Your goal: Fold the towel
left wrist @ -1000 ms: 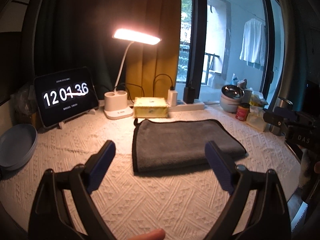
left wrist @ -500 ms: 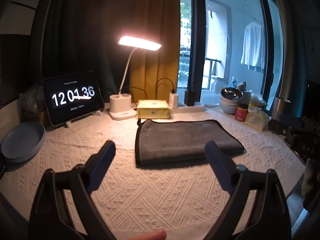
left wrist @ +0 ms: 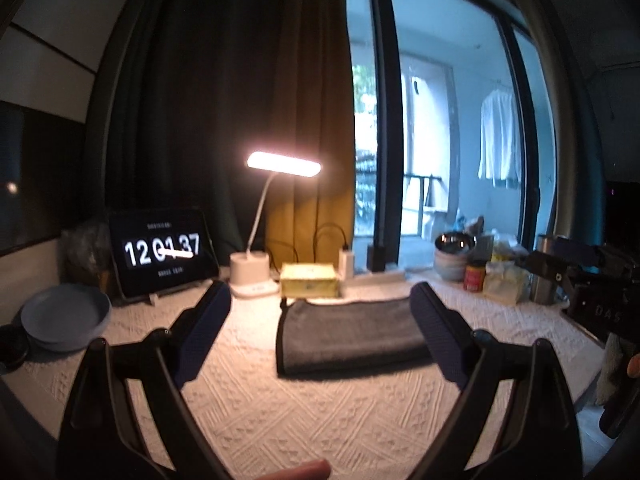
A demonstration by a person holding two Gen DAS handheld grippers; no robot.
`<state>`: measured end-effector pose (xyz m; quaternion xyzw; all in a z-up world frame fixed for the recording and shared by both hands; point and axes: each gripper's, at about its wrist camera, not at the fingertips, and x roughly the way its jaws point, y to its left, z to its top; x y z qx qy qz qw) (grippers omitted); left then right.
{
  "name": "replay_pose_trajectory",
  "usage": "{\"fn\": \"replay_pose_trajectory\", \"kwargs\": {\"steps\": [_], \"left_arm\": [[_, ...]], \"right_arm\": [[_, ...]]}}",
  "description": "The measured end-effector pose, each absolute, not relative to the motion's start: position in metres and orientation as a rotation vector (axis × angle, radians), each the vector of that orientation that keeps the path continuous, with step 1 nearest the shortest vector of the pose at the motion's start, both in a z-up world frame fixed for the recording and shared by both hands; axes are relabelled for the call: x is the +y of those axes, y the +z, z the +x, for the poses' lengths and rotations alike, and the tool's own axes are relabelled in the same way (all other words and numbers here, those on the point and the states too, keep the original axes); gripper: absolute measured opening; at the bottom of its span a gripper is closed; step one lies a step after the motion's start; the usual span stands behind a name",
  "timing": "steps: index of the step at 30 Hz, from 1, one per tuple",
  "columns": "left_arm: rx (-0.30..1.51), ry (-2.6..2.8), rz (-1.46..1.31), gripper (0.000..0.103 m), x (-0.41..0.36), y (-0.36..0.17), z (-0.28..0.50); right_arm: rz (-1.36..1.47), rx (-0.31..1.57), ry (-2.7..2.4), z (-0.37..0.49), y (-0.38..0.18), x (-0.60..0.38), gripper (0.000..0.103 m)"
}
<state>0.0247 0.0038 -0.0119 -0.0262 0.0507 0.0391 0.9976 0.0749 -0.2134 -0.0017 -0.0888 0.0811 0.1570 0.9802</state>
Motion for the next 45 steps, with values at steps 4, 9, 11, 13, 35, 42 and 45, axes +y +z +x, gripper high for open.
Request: {"fn": "replay_pose_trajectory", "kwargs": {"steps": [4,9,11,13,35,42,45], "left_arm": [[0.043,0.098,-0.043,0.092,0.003,-0.007,0.015],[0.012,0.120,-0.048,0.094,0.003,-0.006,0.008],[0.013,0.124,-0.056,0.095,0.004,-0.006,0.007],[0.015,0.125,-0.058,0.095,0.004,-0.006,0.007],[0.017,0.134,-0.060,0.095,0.004,-0.008,0.008],[0.019,0.136,-0.062,0.095,0.003,-0.008,0.010],[0.023,0.138,-0.066,0.095,0.003,-0.009,0.011]], "right_arm": [[-0.165,0.121,0.298,0.069,0.004,-0.220,0.060],[-0.150,0.104,0.284,0.061,0.004,-0.228,0.060],[-0.149,0.102,0.279,0.060,0.003,-0.229,0.060],[-0.143,0.109,0.277,0.060,0.001,-0.231,0.060],[-0.138,0.123,0.279,0.065,0.000,-0.231,0.060],[-0.134,0.130,0.275,0.067,-0.001,-0.233,0.060],[-0.134,0.133,0.274,0.068,-0.002,-0.234,0.060]]}}
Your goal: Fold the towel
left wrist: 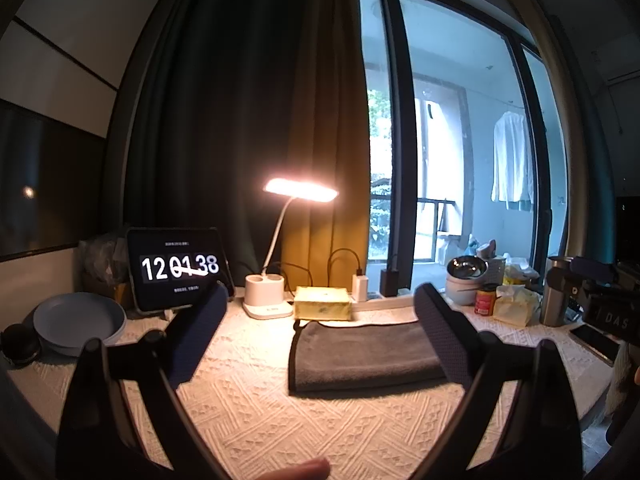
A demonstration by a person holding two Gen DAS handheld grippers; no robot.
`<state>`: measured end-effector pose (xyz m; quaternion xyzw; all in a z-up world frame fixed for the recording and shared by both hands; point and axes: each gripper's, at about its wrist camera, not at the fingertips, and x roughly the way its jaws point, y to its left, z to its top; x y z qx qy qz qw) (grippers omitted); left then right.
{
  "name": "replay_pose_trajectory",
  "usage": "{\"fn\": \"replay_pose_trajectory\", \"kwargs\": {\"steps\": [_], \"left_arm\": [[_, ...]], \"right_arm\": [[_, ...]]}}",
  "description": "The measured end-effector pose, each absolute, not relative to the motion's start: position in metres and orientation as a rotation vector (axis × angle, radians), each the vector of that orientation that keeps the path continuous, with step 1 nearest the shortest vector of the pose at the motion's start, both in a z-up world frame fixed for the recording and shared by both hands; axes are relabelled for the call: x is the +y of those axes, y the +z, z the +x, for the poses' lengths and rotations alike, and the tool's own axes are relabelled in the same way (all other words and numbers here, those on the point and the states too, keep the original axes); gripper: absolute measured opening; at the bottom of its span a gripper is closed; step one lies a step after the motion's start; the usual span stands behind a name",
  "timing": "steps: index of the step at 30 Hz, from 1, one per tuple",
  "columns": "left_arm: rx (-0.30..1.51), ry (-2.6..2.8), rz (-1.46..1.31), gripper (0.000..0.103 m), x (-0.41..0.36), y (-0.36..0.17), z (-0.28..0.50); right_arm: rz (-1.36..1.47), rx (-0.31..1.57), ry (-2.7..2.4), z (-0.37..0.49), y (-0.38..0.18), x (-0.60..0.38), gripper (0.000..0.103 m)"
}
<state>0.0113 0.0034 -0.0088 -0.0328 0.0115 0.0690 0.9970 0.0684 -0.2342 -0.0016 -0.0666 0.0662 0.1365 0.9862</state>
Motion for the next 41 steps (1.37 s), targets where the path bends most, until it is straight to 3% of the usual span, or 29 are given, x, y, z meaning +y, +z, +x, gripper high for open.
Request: {"fn": "replay_pose_trajectory", "kwargs": {"steps": [41], "left_arm": [[0.019,0.156,-0.083,0.095,0.0053,-0.0151,0.0102]], "right_arm": [[-0.129,0.152,0.275,0.0735,-0.0043,-0.2345,0.060]]}}
